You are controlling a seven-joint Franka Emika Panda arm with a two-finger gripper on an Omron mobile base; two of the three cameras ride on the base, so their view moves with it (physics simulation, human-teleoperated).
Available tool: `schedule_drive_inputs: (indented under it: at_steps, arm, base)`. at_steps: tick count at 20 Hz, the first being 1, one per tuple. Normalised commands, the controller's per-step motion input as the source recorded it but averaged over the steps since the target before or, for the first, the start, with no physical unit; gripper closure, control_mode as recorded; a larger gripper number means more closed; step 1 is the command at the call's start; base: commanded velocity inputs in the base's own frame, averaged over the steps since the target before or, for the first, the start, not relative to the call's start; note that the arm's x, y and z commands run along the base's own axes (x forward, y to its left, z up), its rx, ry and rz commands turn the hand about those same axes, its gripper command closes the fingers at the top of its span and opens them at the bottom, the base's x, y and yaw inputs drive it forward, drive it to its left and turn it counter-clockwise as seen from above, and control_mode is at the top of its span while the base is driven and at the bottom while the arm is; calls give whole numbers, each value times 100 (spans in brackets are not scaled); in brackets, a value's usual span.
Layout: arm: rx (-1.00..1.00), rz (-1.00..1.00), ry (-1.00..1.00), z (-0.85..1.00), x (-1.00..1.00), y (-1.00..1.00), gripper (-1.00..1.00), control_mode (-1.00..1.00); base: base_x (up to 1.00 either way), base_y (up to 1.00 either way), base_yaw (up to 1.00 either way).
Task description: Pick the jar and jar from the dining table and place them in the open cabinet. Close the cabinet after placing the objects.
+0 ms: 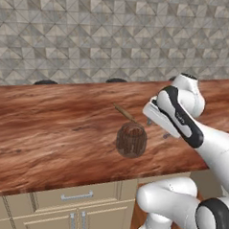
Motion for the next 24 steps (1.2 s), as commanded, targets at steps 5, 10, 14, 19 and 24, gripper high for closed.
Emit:
schedule_drive_inputs:
  at_steps: [5, 10, 14, 19, 24]
  arm:
    - [0, 13, 6, -27, 47, 0, -100, -100]
    - [0, 13, 4, -31, 40, 0, -100, -100]
    - [-1, 13, 2, -37, 26, 8, -100, -100]
    - [-2, 13, 0, -38, 24, 9, -100, -100]
    - [-3, 12, 0, -33, 29, 3, -100, -100]
  base:
    - [0, 0, 0]
    - [0, 0, 0]
    - [0, 0, 0]
    - [0, 0, 0]
    - [0, 0, 0]
